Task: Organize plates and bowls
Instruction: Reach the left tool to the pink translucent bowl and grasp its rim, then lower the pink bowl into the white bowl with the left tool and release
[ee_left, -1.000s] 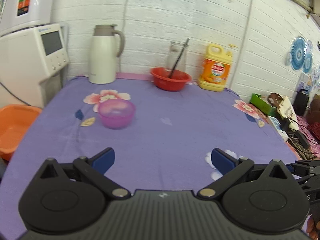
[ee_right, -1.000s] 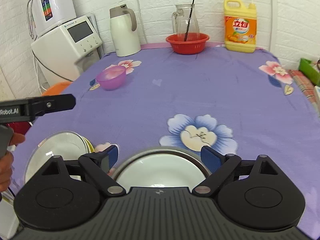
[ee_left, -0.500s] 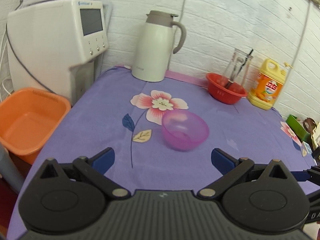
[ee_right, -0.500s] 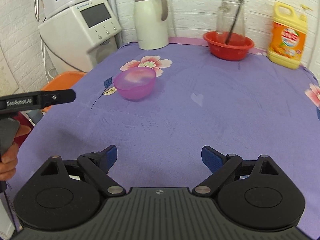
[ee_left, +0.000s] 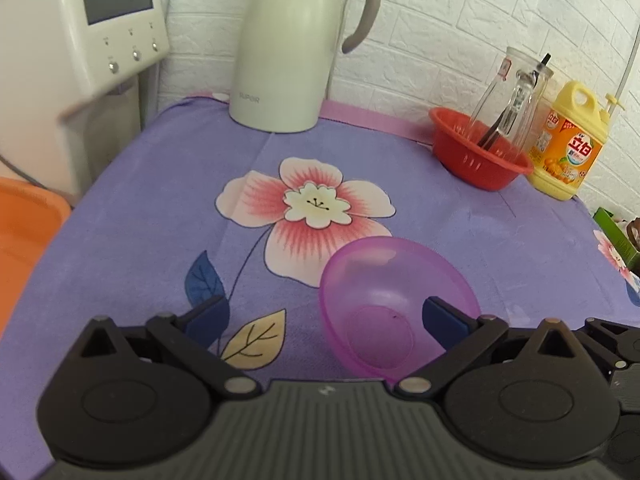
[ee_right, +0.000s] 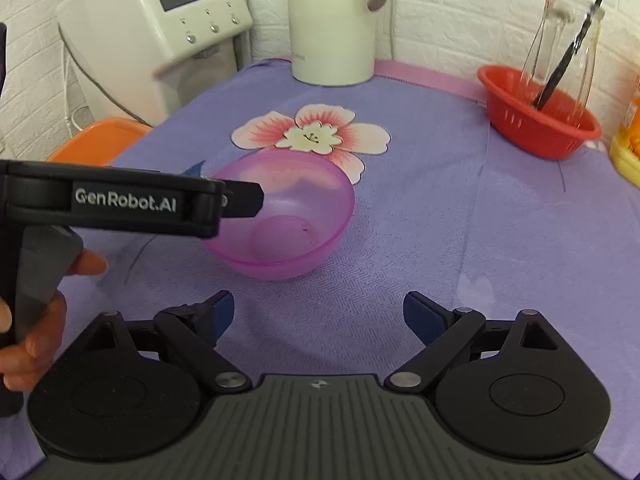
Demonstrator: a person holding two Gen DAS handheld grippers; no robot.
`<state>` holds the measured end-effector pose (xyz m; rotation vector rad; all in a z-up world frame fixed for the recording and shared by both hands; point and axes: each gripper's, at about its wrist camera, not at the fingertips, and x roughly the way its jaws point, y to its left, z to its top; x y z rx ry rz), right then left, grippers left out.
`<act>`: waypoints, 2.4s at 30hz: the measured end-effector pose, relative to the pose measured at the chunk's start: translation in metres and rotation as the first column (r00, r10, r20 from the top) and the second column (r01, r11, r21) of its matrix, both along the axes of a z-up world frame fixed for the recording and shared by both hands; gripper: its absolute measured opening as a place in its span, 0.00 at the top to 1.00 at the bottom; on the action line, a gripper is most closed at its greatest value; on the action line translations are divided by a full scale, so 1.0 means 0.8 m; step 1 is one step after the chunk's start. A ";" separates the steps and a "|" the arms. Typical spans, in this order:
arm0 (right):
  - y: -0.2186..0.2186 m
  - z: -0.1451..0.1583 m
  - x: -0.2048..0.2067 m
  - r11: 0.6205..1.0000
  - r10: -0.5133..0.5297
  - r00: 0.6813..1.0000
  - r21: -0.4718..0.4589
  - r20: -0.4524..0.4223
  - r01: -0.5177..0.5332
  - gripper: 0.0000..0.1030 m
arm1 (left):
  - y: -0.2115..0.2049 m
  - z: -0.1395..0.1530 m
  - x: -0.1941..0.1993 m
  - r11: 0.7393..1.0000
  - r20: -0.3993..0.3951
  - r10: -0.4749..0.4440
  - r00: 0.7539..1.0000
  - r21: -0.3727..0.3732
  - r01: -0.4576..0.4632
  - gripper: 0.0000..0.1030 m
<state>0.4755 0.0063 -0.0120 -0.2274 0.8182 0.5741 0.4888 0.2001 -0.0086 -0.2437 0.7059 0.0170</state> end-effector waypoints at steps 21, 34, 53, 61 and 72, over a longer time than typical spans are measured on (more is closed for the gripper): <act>0.025 -0.025 0.012 0.999 0.037 0.993 0.023 0.110 -0.040 0.00 | -0.021 -0.027 0.024 0.984 0.004 -0.101 0.995 0.146 0.100 0.27; 0.013 0.037 -0.055 0.995 0.067 0.961 0.051 0.267 -0.084 0.00 | -0.081 0.061 -0.046 0.960 0.115 -0.250 0.961 0.160 0.231 0.55; -0.252 0.053 -0.300 0.995 -0.089 0.992 -0.034 0.092 0.092 0.00 | -0.336 0.041 -0.277 0.843 -0.005 -0.538 0.843 0.029 0.538 0.53; -0.267 0.039 -0.321 0.997 -0.079 0.991 -0.004 0.104 0.080 0.00 | -0.348 0.032 -0.285 0.839 -0.020 -0.541 0.840 0.049 0.542 0.49; -0.322 0.032 -0.362 0.989 -0.139 0.988 0.056 0.070 0.135 0.00 | -0.307 0.053 -0.310 0.849 0.084 -0.528 0.845 0.078 0.523 0.28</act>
